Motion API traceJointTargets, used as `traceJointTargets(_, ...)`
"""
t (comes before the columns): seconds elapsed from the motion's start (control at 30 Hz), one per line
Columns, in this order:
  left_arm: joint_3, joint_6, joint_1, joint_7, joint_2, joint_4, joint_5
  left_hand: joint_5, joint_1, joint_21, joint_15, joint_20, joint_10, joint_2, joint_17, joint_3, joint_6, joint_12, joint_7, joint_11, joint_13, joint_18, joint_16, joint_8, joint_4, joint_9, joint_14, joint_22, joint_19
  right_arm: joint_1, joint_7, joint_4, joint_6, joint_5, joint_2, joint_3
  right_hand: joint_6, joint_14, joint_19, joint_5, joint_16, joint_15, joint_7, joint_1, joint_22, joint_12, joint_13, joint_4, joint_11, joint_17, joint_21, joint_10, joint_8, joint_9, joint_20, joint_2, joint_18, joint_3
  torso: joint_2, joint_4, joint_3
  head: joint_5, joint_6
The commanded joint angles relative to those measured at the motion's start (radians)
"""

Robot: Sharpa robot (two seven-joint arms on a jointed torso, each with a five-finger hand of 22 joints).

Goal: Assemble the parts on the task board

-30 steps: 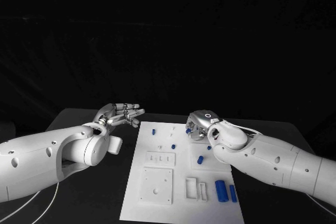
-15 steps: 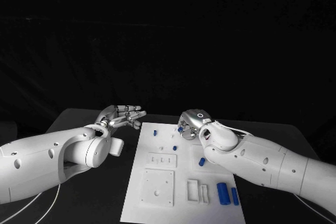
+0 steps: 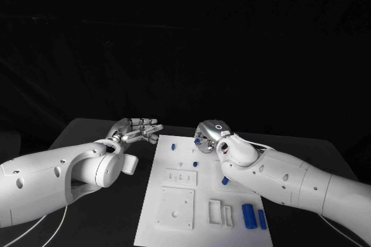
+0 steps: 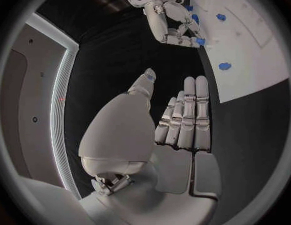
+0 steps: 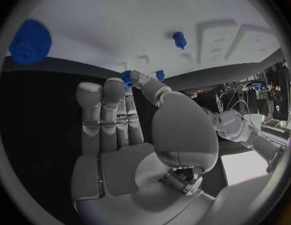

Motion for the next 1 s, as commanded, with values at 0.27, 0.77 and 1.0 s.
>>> traceJointTargets(0.27, 0.001, 0.007, 0.004, 0.001, 0.015, -0.001, 0.004, -0.005, 0.002, -0.009, 0.001, 0.003, -0.010, 0.001, 0.000, 0.002, -0.012, 0.000, 0.001, -0.002, 0.001, 0.008, -0.012, 0.003, -0.002, -0.001, 0.006, -0.007, 0.004, 0.000, -0.001, -0.032, -0.017, -0.022, 0.023, 0.001, 0.009, -0.001, 0.025, -0.003, -0.001, -0.008, -0.001, 0.008, 0.005, 0.004, 0.003, 0.000, -0.005, 0.001, -0.007, 0.009, 0.004, 0.073, -0.008, 0.005, 0.006, 0.006, 0.002, 0.0056, -0.0042, -0.001, -0.001)
traceJointTargets(0.77, 0.001, 0.006, 0.004, -0.001, 0.018, -0.005, 0.004, -0.004, 0.003, -0.012, 0.001, 0.003, -0.013, -0.001, 0.002, 0.003, -0.015, 0.000, 0.000, -0.002, 0.001, 0.008, -0.016, 0.003, 0.000, -0.001, 0.007, -0.010, 0.006, 0.000, -0.002, -0.060, 0.029, -0.025, 0.028, 0.001, 0.009, -0.001, 0.027, 0.001, -0.002, -0.008, 0.000, 0.010, 0.017, 0.004, 0.001, 0.000, -0.005, 0.001, -0.014, 0.009, 0.004, 0.070, -0.008, 0.006, 0.006, 0.002, 0.004, 0.0061, -0.0063, 0.002, -0.007)
traceJointTargets(1.0, 0.001, 0.005, 0.004, 0.000, 0.019, -0.006, 0.004, -0.004, 0.003, -0.012, 0.001, 0.003, -0.013, -0.001, 0.002, 0.003, -0.015, 0.000, 0.000, -0.002, 0.001, 0.008, -0.016, 0.003, 0.000, -0.001, 0.007, -0.010, 0.006, 0.000, -0.001, -0.070, 0.045, -0.027, 0.034, 0.001, 0.009, -0.001, 0.027, 0.002, -0.002, -0.008, 0.000, 0.009, 0.019, 0.004, 0.001, 0.000, -0.005, 0.001, -0.015, 0.009, 0.004, 0.069, -0.008, 0.006, 0.006, 0.001, 0.004, 0.0062, -0.0066, 0.004, -0.009)
